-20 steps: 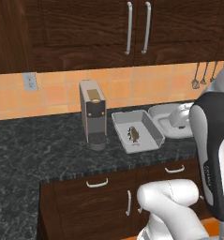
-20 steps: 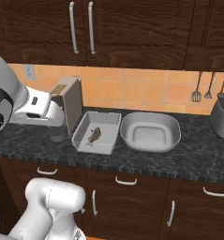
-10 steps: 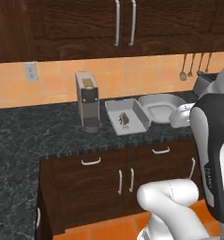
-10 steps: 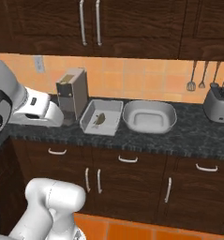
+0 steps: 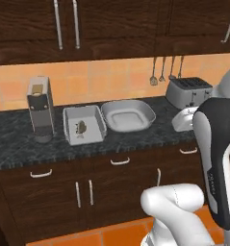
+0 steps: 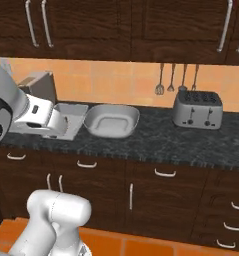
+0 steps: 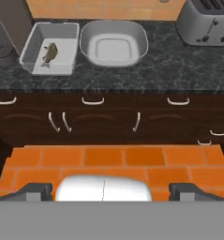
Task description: Place one potato and one fish in each tupperware on the nearby counter, to pack two identical lunches.
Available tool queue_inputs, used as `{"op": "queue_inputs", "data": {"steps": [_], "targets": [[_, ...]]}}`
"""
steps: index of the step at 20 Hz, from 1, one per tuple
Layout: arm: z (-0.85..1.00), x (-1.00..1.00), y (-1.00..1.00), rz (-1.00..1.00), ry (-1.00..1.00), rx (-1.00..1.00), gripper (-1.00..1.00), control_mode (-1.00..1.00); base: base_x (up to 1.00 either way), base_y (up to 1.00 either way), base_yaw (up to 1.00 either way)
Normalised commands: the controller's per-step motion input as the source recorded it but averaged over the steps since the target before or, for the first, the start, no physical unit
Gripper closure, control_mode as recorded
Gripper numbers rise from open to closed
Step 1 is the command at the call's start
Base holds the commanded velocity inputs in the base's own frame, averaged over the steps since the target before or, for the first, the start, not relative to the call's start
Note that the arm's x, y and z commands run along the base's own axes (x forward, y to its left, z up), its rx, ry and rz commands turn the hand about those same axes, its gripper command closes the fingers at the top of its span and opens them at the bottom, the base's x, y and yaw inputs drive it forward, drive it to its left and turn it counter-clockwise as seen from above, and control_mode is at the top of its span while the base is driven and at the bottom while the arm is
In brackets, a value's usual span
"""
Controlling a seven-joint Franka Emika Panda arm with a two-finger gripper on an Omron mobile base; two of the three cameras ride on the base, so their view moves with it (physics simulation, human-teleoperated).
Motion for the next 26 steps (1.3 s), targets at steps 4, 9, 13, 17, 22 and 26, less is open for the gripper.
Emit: {"op": "queue_inputs", "data": {"steps": [4, 9, 13, 17, 22, 26], "targets": [[0.00, 0.00, 0.00, 0.00, 0.00, 0.00, -1.00, 1.00, 0.00, -1.00, 0.04], [0.00, 0.00, 0.00, 0.00, 0.00, 0.00, -1.00, 1.00, 0.00, -1.00, 0.08], [0.00, 0.00, 0.00, 0.00, 0.00, 0.00, -1.00, 1.00, -0.41, -1.00, 0.05], [0.00, 0.00, 0.00, 0.00, 0.00, 0.00, -1.00, 1.00, -0.39, -0.97, 0.00], [0.00, 0.00, 0.00, 0.00, 0.00, 0.00, -1.00, 1.00, 0.00, -1.00, 0.01], [0.00, 0.00, 0.00, 0.00, 0.00, 0.00, -1.00, 1.00, 0.05, -1.00, 0.15]]}}
